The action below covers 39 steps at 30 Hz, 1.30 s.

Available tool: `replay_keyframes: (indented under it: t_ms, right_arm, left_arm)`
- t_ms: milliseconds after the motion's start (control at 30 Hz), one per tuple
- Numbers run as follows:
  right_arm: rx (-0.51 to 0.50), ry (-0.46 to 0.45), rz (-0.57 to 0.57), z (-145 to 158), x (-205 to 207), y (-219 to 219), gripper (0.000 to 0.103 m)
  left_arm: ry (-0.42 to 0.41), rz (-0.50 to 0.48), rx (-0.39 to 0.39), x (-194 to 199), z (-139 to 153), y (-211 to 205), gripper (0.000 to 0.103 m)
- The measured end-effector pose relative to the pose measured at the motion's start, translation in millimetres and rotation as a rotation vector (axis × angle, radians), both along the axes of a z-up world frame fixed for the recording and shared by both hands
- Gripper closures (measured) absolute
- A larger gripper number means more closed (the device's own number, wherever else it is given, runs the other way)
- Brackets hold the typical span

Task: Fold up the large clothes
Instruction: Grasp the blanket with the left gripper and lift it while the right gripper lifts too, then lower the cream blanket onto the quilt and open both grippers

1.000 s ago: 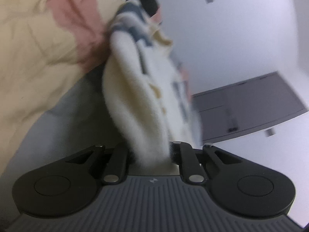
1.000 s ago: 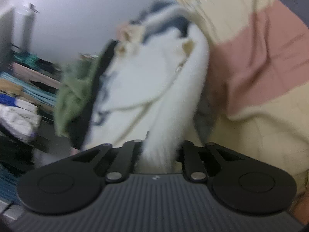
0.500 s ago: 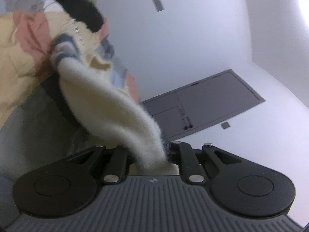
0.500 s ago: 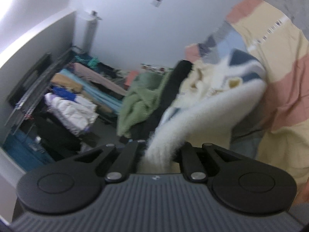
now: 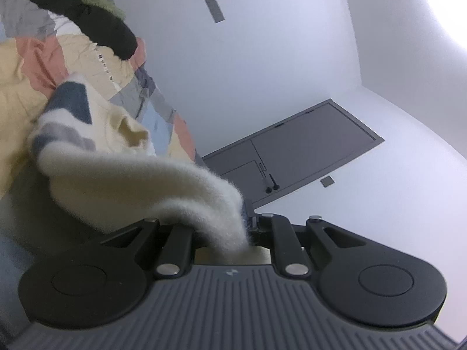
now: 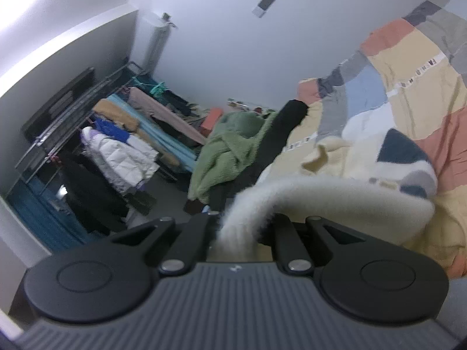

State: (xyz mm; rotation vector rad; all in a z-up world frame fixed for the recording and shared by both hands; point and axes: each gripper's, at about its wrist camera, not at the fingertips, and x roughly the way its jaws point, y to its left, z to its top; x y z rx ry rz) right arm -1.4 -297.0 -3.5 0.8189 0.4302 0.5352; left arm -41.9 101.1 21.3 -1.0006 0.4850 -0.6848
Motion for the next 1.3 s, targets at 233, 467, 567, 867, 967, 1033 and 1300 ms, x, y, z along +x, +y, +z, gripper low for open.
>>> replay_keyframes:
  t_ms: [233,467,567,867,967,1033,1300]
  right_arm:
    - [0.032,0.068,-0.085,-8,87,-5,0.092]
    - [0.080,0.178,-0.198,-51,199,-2,0.092]
    - [0.054,0.230,-0.222,-75,233,4,0.092]
    - [0.019,0.337,-0.185,-143,303,3,0.092]
    - [0.008,0.365,-0.176,-160,322,6,0.092]
    - [-0.018,0.377,-0.170,-170,332,10,0.092]
    - [-0.053,0.362,-0.169,-172,332,15,0.091]
  left_arm:
    - [-0.011,0.070,0.154,110,11,-9,0.087]
    - [0.080,0.122,0.277,245,-15,-16,0.087]
    - [0.119,0.122,0.290,290,-44,-14,0.087]
    - [0.208,0.097,0.288,359,-128,-4,0.087]
    - [0.225,0.097,0.278,371,-143,-2,0.087]
    - [0.237,0.096,0.269,378,-153,0,0.087]
    - [0.194,0.085,0.297,366,-147,-3,0.085]
